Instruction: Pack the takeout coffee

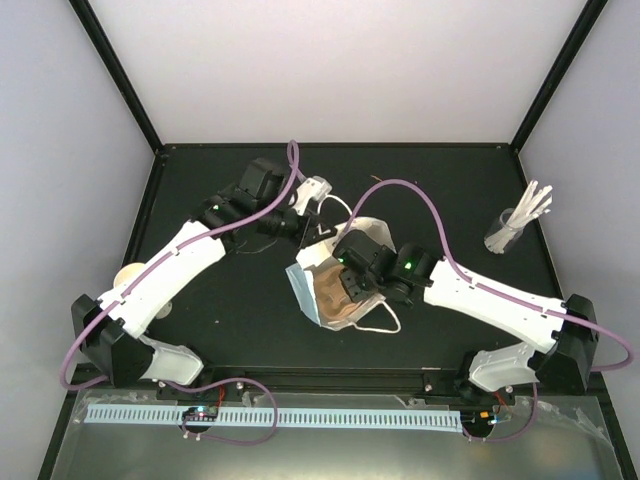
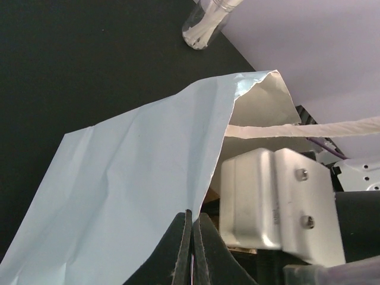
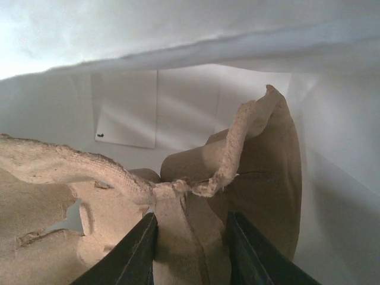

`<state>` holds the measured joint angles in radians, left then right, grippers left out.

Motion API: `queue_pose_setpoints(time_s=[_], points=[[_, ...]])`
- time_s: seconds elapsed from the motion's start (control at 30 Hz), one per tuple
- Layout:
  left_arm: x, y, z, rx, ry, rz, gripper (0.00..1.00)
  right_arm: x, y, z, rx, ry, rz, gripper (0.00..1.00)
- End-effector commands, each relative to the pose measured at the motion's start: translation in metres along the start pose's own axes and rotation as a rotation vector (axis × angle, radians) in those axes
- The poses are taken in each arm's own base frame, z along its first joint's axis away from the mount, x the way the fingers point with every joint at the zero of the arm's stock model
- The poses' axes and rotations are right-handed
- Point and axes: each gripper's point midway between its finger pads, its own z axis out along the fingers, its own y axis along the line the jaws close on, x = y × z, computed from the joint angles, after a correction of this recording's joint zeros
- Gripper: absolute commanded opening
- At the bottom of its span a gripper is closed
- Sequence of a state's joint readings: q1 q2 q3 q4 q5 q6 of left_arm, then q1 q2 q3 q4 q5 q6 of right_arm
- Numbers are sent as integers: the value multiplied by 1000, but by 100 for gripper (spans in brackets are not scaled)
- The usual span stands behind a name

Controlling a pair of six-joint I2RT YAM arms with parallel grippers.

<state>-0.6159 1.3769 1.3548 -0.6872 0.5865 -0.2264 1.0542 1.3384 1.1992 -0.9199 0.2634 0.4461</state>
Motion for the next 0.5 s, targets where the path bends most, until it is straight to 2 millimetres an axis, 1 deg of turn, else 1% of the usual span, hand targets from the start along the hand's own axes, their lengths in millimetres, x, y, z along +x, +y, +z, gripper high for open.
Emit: queue_pose_setpoints(time_s=[0.0,0.27,0.47], points=[[-18,-4,-5,-52,-60,92,2,20,5,8,-13,93,-41,32],[-22,1,-12,-138,-81,179,2,29,7,29,14,153,-59,32],[-26,-9,-18,-138,-102,274,2,33,11,42,18,189,-68,32]])
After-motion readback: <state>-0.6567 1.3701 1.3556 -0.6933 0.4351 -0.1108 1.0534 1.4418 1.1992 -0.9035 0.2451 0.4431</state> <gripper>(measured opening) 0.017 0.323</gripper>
